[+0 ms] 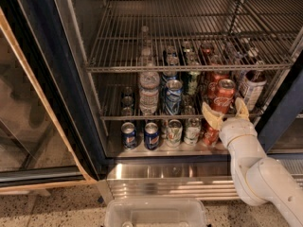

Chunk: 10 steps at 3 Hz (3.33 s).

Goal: Pick coke can from middle shelf of fridge

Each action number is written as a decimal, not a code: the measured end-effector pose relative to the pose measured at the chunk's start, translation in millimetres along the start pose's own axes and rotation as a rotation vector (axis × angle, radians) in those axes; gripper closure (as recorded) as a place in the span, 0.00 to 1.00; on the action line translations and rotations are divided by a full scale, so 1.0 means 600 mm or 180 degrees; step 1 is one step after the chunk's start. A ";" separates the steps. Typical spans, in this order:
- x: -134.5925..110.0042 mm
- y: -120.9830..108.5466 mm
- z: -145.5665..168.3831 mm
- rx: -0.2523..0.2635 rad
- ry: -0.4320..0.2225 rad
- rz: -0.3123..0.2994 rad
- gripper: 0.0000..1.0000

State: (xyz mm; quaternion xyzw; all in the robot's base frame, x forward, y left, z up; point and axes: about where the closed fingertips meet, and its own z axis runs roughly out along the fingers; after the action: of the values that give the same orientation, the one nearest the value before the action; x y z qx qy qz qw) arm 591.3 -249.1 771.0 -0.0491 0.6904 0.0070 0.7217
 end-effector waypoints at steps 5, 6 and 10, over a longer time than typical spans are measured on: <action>0.007 -0.049 0.087 0.0031 0.0135 -0.0097 0.37; 0.012 -0.056 0.098 0.0043 0.0166 -0.0085 0.37; 0.039 -0.044 0.123 -0.0059 0.0278 -0.0017 0.55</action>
Offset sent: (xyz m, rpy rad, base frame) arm 0.0251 -0.0020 0.0044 -0.0415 0.0245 0.0358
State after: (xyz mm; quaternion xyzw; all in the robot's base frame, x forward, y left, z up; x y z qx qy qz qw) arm 668.1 -270.7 752.5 -0.0579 0.7210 0.0092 0.6904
